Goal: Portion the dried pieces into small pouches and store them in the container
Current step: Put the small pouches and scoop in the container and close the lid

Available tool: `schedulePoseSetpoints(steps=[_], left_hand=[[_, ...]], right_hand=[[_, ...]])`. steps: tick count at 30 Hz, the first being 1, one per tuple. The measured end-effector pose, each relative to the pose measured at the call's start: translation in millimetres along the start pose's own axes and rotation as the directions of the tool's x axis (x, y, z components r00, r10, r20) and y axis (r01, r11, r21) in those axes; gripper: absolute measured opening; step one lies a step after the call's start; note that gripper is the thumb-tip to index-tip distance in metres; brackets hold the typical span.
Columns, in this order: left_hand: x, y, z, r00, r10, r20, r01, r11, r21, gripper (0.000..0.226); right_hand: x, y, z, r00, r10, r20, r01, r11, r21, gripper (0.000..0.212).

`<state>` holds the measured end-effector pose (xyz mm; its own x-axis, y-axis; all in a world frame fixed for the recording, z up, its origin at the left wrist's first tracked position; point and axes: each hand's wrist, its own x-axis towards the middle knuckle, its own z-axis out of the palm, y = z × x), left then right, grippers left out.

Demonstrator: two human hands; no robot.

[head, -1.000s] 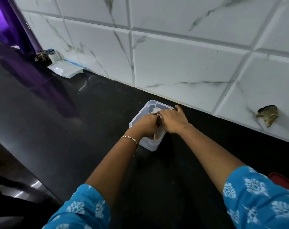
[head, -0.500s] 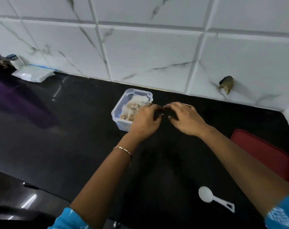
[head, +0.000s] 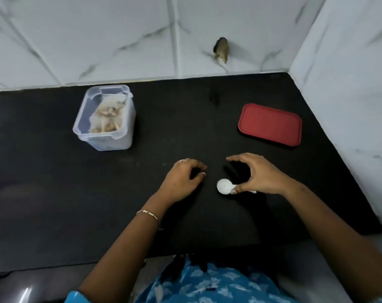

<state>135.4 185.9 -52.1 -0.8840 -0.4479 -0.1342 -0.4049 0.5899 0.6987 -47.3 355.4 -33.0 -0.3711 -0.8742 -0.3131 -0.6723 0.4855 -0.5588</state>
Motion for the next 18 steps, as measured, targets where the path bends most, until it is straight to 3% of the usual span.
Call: schedulePoseSetpoints(steps=[4,9,15,18], left_hand=[[-2.9,-6.7,7.9,0.999,0.022,-0.037,-0.021,0.999,0.029,0.022],[-7.4,-9.3,7.9,1.0,0.031,0.0,-0.031,0.999,0.029,0.025],[-17.3,-8.3,-4.0,1.0,-0.015,-0.014,0.013,0.993,-0.114,0.028],[-24.5,-14.1,-20.4,0.991,-0.073,-0.11,0.05,0.978,-0.203,0.028]], right_hand=[[-17.5,13.7,10.7,0.999,0.033,-0.028,-0.035,0.998,-0.047,0.08],[-23.5,11.8,24.3,0.988,0.012,-0.154,-0.023,0.997,-0.072,0.023],[-18.8,-13.3,25.1,0.976,-0.017,-0.217,0.004,0.998,-0.06,0.01],[-6.7,-33.1,21.1,0.97,-0.058,-0.238,0.051,0.998,-0.035,0.011]])
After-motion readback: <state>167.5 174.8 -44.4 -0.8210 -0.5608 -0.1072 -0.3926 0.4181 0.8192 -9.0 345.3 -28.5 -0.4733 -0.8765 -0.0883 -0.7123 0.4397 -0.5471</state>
